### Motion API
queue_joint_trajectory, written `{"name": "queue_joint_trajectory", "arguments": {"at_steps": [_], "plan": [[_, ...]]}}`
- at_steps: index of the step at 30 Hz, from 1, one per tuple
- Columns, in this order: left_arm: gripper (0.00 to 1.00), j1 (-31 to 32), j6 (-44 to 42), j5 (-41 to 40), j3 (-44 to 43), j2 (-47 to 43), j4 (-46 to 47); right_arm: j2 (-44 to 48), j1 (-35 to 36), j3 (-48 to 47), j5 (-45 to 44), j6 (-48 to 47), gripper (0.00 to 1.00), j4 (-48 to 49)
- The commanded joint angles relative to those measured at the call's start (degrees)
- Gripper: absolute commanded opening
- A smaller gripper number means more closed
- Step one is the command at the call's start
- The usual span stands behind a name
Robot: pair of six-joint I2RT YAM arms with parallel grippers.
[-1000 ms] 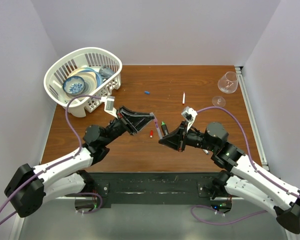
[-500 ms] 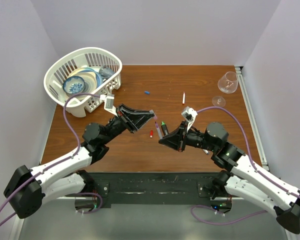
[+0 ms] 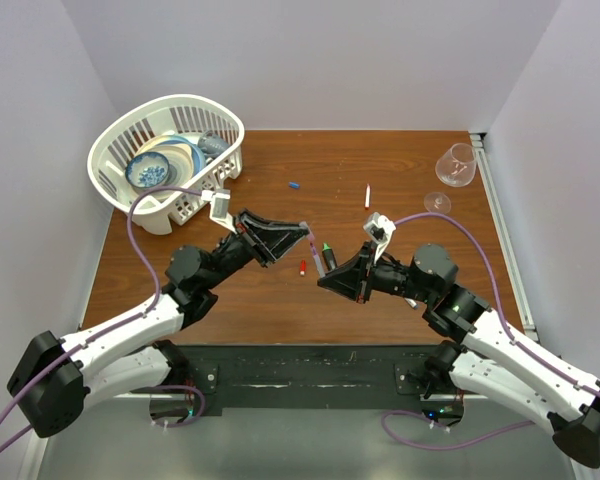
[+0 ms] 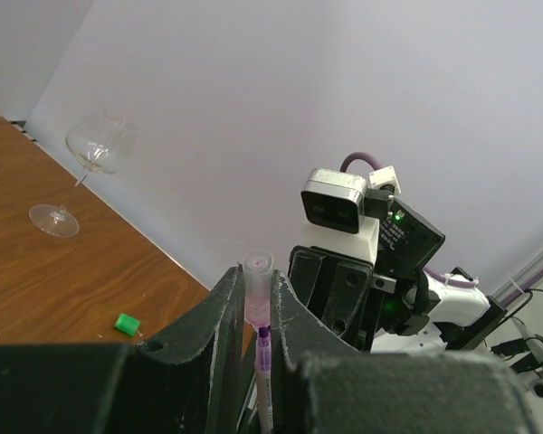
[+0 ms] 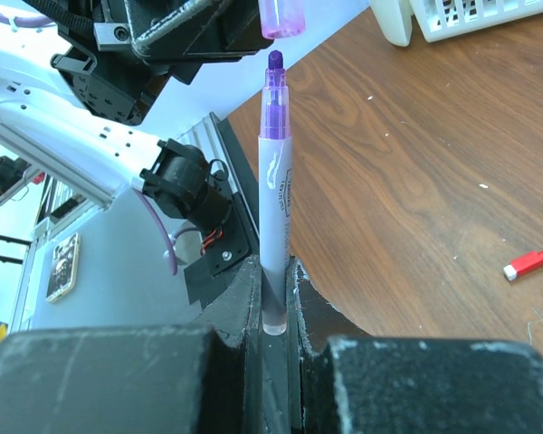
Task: Insert the pens into the pen caps
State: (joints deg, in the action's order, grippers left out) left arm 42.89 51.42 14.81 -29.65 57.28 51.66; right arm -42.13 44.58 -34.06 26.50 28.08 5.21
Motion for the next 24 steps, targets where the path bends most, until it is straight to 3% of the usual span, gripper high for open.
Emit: {"name": "queue_joint_trajectory", "arguments": {"at_steps": [1,24], "plan": [[0.0,0.17,-1.15,0.66,0.47,-1.29,1.6,0.82,-0.02,-2.32,-0.75,-0.13,0.0,1.99],[0.0,1.31,1.14,3.65,2.4,0.38,3.81,0.12,-0.1,-3.37,-2.24,-0.04,0.0,2.0]]}}
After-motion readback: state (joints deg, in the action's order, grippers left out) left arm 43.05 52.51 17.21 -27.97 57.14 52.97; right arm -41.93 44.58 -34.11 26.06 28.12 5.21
